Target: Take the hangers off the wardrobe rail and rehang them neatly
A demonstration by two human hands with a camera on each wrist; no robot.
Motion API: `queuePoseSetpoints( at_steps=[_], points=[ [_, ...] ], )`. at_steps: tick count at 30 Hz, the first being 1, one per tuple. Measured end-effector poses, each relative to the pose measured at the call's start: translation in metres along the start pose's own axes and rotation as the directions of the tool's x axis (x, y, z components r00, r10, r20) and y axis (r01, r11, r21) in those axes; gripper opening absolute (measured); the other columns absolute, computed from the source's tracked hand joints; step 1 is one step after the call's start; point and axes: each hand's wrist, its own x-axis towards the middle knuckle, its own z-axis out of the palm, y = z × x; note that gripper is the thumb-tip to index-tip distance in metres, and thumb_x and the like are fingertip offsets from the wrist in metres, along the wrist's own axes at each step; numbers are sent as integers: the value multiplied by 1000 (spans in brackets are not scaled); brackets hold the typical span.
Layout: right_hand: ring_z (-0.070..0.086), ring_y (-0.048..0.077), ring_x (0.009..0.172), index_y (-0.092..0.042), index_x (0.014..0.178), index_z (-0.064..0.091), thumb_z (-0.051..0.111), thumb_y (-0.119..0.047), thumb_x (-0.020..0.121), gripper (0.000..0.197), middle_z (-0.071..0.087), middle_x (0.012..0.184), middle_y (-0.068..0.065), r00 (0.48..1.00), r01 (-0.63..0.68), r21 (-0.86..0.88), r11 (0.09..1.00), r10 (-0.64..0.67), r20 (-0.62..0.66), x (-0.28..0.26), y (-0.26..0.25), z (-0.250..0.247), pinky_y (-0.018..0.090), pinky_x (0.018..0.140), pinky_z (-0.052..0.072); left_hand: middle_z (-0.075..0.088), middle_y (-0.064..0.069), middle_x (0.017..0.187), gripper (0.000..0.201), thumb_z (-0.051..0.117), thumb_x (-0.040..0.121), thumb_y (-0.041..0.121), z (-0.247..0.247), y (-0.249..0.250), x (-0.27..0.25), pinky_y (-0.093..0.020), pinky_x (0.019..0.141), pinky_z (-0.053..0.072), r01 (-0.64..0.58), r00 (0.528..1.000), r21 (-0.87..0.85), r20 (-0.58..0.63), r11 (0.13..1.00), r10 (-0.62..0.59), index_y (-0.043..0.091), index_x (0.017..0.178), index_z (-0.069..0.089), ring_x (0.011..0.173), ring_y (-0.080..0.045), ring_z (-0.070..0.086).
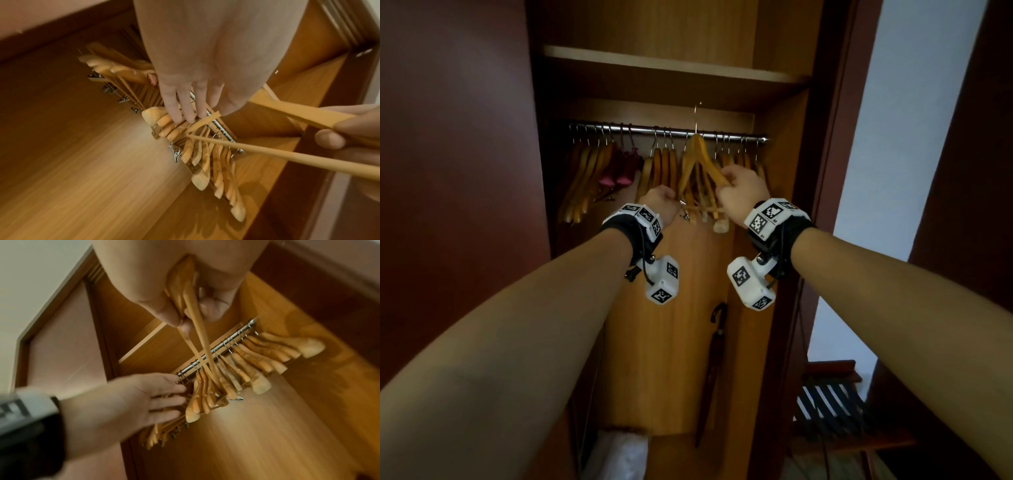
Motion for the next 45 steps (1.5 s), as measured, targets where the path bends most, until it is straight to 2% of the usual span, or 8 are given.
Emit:
queuePoseSetpoints(
  at_steps=[4,8,16,24,32,36,40,45],
  points=[
    [62,14,63,-25,134,47,48,-16,95,40,63,88,-2,993,104,-29,994,-106,-46,-31,1,-23,21,49,45,64,-11,111,43,56,88,19,-6,20,-40,-36,87,55,-7,999,45,-38,999,9,18,131,52,101,-30,63],
    [57,14,74,-24,137,39,59,-14,88,53,55,87,-8,985,151,-354,923,-171,-24,-52,1,-43,36,77,48,54,-4,123,57,58,90,17,-21,38,-64,-32,75,55,-89,989,35,-119,995,92,15,143,36,97,-20,61],
    [49,19,97,-30,94,51,51,-5,81,28,54,87,-15,936,98,-444,891,-234,-262,-70,-1,-60,39,91,23,27,-7,153,102,76,75,27,-54,57,-92,-45,112,32,-86,946,20,-311,996,88,14,153,11,139,-31,30],
    [38,22,129,-26,102,60,50,-6,86,28,55,118,-7,938,-33,-325,945,-83,-337,-61,-8,-55,57,117,3,65,6,110,52,78,76,36,-86,50,-105,-38,95,51,-282,942,62,-171,957,289,23,122,58,103,-13,61],
    [10,34,147,-22,145,29,57,-18,87,64,9,160,4,930,-90,-258,962,-11,-366,-55,-37,-24,55,119,11,74,-6,84,20,76,82,18,-109,45,-110,-21,65,58,-315,943,-148,-157,937,292,12,99,67,74,-16,71],
    [29,35,138,-19,144,30,59,-19,87,64,19,155,7,971,-92,-144,985,57,-231,-49,-55,-7,52,110,34,72,-15,84,22,72,84,9,-120,47,-101,-43,75,60,-257,964,-368,-160,893,212,6,105,64,69,-25,68],
    [59,24,106,-17,134,47,56,-31,94,44,58,125,7,995,-85,-32,996,87,54,-51,-78,8,36,85,49,66,-9,77,8,61,93,7,-124,55,-95,-26,58,57,-179,980,-552,-177,815,95,8,100,59,61,-18,66],
    [47,28,126,-22,151,26,55,-52,92,72,38,150,5,938,-127,55,990,102,331,-66,-102,31,41,89,49,64,-4,77,10,49,99,12,-126,57,-86,-34,78,56,-66,992,-707,-123,704,-31,20,92,50,67,-17,67]
  ],
)
